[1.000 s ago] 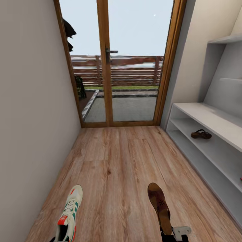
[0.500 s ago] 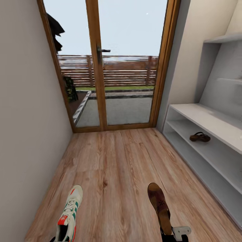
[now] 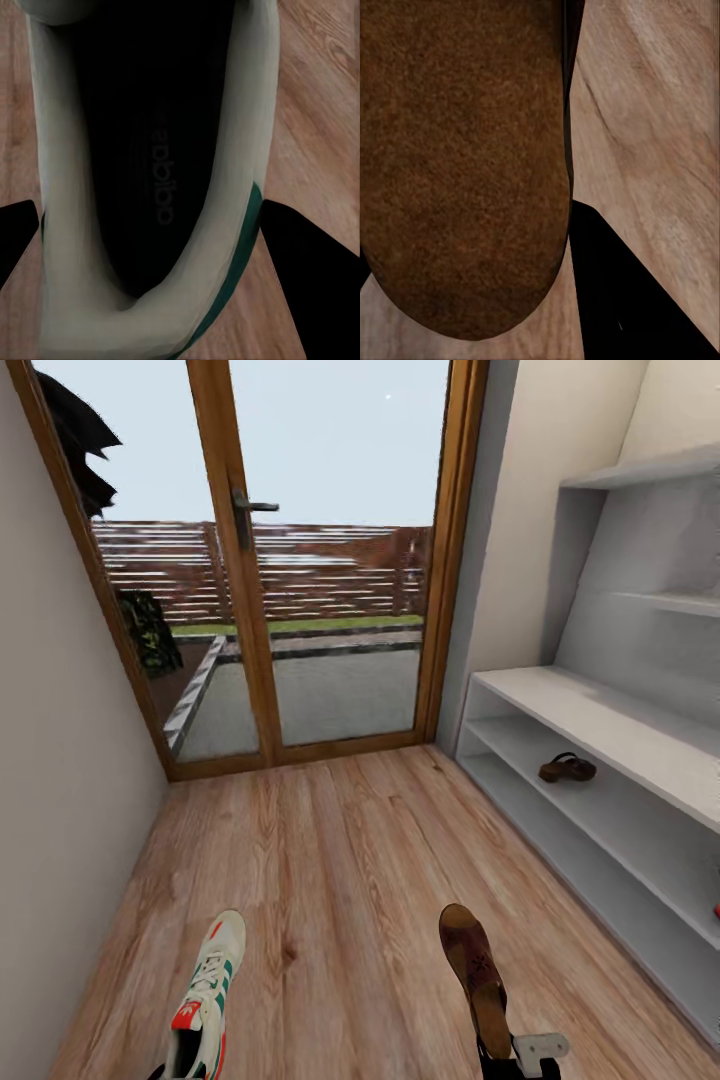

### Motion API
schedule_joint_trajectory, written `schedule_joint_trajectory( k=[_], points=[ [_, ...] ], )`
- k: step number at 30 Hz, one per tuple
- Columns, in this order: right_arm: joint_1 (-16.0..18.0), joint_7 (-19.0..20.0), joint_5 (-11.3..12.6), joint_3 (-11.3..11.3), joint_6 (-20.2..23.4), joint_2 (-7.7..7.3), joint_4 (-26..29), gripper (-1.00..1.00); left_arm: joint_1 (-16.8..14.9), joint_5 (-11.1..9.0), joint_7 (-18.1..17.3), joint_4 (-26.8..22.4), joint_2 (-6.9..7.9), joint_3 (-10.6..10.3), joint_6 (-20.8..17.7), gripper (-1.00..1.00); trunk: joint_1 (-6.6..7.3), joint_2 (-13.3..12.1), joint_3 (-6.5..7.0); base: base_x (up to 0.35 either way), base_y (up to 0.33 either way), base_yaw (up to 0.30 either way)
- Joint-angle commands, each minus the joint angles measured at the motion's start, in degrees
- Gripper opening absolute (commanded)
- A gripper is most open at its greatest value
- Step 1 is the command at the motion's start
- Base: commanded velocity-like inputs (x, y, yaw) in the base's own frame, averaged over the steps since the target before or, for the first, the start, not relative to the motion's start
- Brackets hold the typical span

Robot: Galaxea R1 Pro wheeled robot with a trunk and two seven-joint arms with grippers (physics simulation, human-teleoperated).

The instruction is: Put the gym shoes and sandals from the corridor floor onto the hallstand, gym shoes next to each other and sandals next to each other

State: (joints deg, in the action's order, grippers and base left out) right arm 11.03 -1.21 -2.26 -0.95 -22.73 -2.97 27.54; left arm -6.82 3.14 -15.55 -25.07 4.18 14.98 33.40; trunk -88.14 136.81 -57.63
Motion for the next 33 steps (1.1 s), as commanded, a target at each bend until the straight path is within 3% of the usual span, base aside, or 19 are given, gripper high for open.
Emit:
schedule_joint_trajectory(
  k=[1,15,33],
  points=[
    [0.0,-0.1,0.0,-0.1,-0.1,-0.02,0.0,-1.0,0.0,0.3,-0.5,0.0,-0.05,0.5,0.1,-1.0,-0.02,0.0,-0.05,0.314,0.153,-0.263],
    [0.0,-0.1,0.0,-0.1,-0.1,-0.02,0.0,-1.0,0.0,0.3,-0.4,0.0,-0.05,0.5,0.1,-1.0,-0.02,0.0,-0.05,0.323,0.122,-0.263],
    [0.0,-0.1,0.0,-0.1,-0.1,-0.02,0.0,-1.0,0.0,0.3,-0.4,0.0,-0.05,0.5,0.1,-1.0,-0.02,0.0,-0.05,0.276,0.235,-0.263]
  ],
)
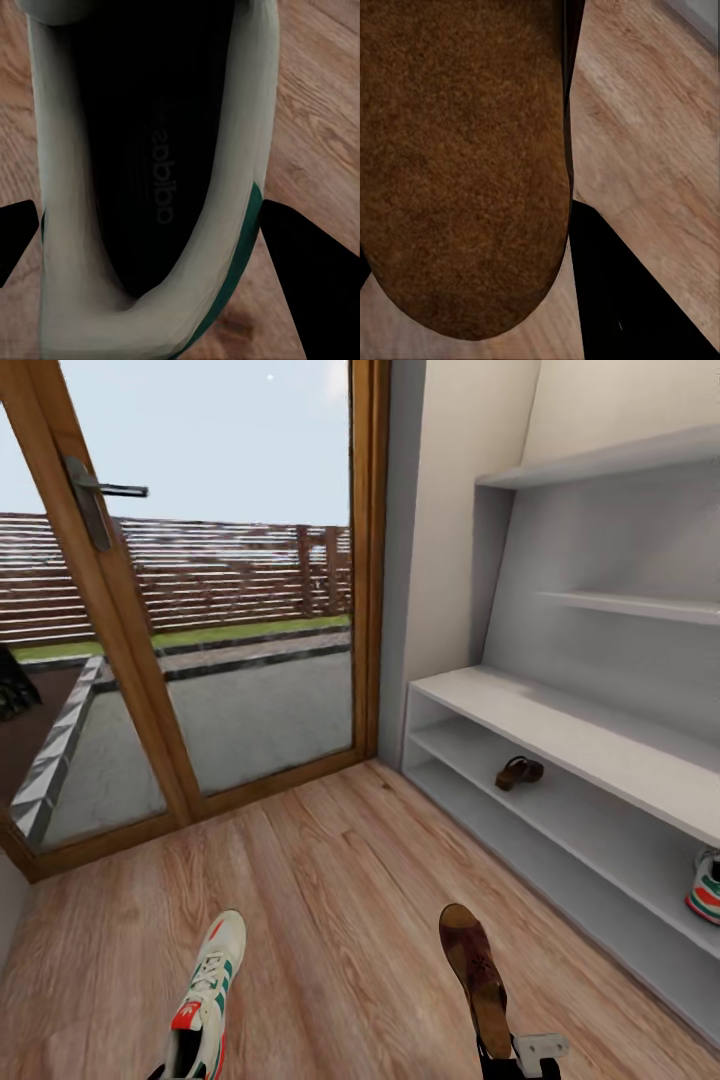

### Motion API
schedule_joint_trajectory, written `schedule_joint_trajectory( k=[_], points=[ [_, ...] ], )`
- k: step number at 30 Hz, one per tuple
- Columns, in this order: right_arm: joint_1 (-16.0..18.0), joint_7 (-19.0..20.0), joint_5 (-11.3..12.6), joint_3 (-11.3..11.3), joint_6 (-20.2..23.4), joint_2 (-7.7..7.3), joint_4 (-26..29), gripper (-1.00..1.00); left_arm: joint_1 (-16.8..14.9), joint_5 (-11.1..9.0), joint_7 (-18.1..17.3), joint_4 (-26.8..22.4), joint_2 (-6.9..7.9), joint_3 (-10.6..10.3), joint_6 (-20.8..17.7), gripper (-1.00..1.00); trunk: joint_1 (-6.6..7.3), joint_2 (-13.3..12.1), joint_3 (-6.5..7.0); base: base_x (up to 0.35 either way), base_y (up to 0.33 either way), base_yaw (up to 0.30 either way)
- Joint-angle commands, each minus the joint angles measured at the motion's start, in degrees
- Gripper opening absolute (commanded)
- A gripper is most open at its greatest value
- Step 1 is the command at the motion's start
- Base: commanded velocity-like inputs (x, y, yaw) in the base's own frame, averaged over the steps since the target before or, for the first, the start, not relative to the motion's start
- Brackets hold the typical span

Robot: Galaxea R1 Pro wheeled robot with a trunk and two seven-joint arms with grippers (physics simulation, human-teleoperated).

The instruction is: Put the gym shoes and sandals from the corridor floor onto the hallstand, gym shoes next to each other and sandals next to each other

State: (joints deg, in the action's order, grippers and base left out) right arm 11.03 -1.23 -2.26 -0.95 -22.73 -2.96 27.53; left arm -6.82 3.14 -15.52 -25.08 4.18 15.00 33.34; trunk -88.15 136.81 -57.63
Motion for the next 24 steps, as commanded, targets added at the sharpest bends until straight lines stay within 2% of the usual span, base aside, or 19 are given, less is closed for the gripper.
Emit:
schedule_joint_trajectory(
  k=[1,15,24],
  points=[
    [0.0,-0.1,0.0,-0.1,-0.1,-0.02,0.0,-1.0,0.0,0.3,-0.5,0.0,-0.08,0.5,0.2,-1.0,-0.02,0.0,-0.05,0.267,0.246,-0.263],
    [0.0,-0.1,0.0,-0.1,-0.1,-0.02,-0.1,-1.0,0.0,0.3,-0.5,0.0,-0.05,0.5,0.2,-1.0,-0.02,0.0,-0.05,0.272,0.213,-0.263],
    [0.0,-0.1,0.0,-0.1,-0.1,-0.02,0.0,-1.0,0.0,0.4,-0.5,0.0,-0.05,0.5,0.2,-1.0,-0.02,0.0,-0.05,0.07,0.078,-0.263]
  ],
)
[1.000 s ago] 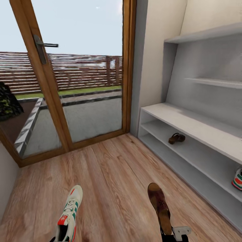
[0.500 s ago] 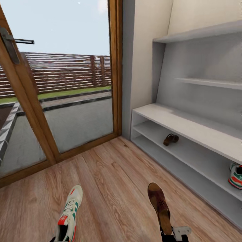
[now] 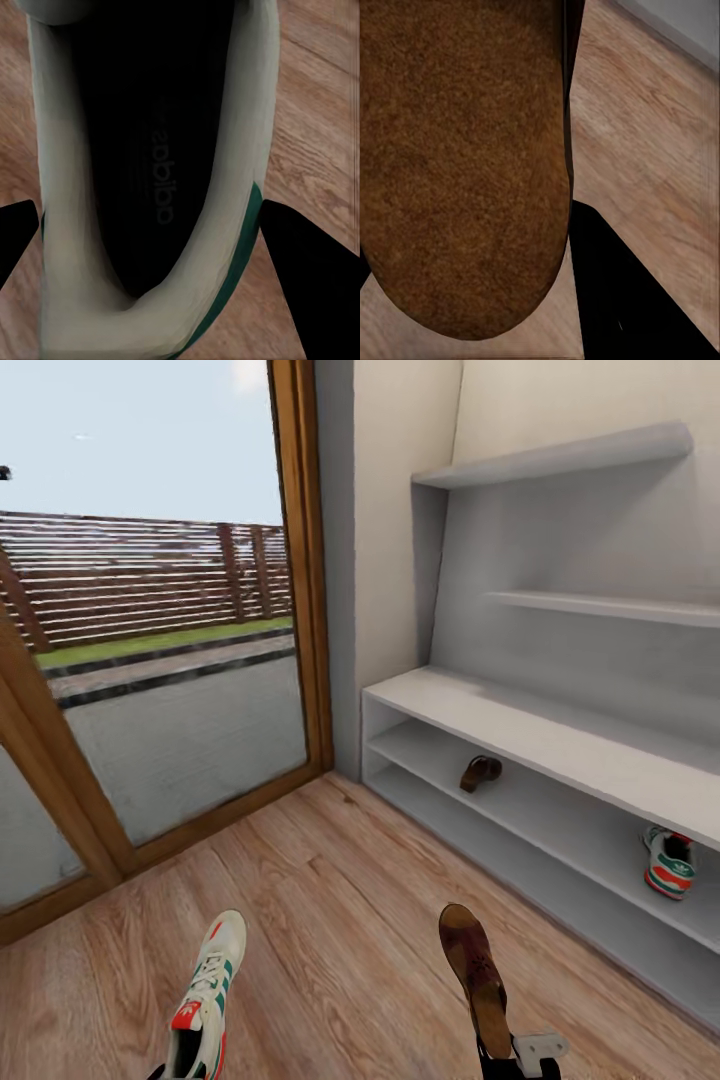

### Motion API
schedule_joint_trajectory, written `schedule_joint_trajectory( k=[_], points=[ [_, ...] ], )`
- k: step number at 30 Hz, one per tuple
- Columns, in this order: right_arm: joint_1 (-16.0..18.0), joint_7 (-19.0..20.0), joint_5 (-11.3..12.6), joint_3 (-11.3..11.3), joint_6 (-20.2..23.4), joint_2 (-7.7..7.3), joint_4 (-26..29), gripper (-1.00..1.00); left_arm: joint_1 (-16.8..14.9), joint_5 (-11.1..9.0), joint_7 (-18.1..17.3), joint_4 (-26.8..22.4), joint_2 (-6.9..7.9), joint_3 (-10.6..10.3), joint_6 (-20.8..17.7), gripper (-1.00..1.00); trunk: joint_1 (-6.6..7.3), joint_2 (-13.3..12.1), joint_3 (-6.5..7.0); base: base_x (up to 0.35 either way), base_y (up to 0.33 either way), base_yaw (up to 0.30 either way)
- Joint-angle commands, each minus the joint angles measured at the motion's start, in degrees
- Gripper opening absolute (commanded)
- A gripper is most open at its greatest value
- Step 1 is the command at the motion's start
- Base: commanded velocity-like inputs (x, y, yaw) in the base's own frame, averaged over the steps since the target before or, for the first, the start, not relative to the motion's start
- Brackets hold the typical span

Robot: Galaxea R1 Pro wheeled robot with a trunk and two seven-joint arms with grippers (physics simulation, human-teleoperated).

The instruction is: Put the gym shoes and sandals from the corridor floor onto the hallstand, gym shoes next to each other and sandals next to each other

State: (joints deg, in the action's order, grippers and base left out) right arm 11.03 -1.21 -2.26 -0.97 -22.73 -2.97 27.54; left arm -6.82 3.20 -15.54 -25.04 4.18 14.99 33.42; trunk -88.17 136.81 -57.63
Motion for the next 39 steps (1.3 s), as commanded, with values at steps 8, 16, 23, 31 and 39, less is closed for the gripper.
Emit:
schedule_joint_trajectory(
  k=[8,16,23,31,39],
  points=[
    [0.0,-0.1,0.0,-0.2,-0.1,-0.02,0.0,-1.0,0.0,0.3,-0.5,0.0,-0.05,0.5,0.2,-1.0,0.01,0.0,-0.05,0.001,0.001,-0.263],
    [0.0,-0.1,0.0,-0.2,-0.1,-0.02,0.0,-1.0,0.0,0.3,-0.5,0.0,-0.05,0.5,0.2,-1.0,0.01,0.0,-0.05,0.0,0.0,-0.263],
    [0.0,-0.1,0.0,-0.1,-0.1,-0.02,0.0,-1.0,0.0,0.3,-0.5,0.0,-0.05,0.5,0.2,-1.0,0.01,0.0,-0.05,0.0,0.0,-0.263],
    [0.0,-0.1,0.0,-0.1,-0.1,-0.02,0.0,-1.0,0.0,0.3,-0.5,0.0,-0.05,0.5,0.2,-1.0,0.01,0.0,-0.05,0.0,0.0,-0.263],
    [0.0,-0.1,0.0,-0.1,-0.1,-0.02,0.0,-1.0,0.0,0.3,-0.5,0.0,-0.05,0.5,0.2,-1.0,0.01,0.0,-0.05,0.0,0.0,-0.263]
  ],
)
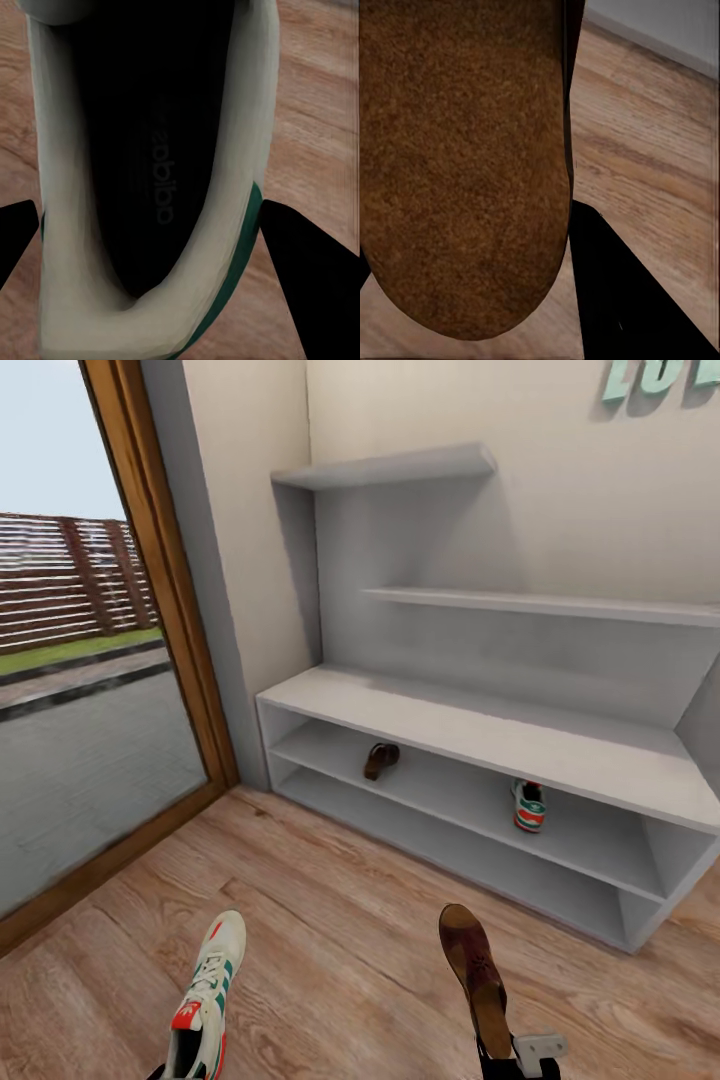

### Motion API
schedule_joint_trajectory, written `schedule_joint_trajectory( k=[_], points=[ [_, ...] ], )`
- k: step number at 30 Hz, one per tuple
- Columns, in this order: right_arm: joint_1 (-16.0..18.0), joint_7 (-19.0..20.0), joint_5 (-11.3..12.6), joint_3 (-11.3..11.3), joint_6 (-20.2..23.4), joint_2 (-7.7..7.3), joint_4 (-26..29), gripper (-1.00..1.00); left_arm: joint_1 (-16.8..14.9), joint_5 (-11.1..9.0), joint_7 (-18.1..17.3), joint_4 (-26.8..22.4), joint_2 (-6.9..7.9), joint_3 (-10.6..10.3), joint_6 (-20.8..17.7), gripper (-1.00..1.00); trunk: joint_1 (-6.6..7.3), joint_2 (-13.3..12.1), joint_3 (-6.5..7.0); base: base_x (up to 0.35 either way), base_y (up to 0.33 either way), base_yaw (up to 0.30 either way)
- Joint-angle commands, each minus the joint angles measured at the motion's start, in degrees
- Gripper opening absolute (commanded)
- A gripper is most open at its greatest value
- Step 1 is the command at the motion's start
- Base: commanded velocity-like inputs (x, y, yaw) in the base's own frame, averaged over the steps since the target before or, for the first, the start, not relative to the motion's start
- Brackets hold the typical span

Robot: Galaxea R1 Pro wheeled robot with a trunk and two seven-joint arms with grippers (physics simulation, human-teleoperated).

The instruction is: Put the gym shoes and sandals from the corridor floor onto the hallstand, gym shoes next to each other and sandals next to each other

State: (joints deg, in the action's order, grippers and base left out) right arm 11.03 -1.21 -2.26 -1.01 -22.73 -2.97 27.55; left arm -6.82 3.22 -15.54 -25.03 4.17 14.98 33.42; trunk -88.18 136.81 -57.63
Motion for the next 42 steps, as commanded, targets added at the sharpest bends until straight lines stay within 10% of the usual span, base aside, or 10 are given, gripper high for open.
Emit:
schedule_joint_trajectory(
  k=[1,42],
  points=[
    [0.0,-0.1,0.0,-0.1,-0.1,-0.02,0.0,-1.0,0.0,0.3,-0.5,0.0,-0.05,0.5,0.2,-1.0,0.01,0.0,-0.05,0.0,0.0,-0.263],
    [0.0,-0.1,0.0,-0.1,-0.1,-0.02,0.0,-1.0,0.0,0.2,-0.5,0.0,-0.04,0.6,0.2,-1.0,0.01,0.0,-0.05,-0.059,0.068,-0.263]
  ],
)
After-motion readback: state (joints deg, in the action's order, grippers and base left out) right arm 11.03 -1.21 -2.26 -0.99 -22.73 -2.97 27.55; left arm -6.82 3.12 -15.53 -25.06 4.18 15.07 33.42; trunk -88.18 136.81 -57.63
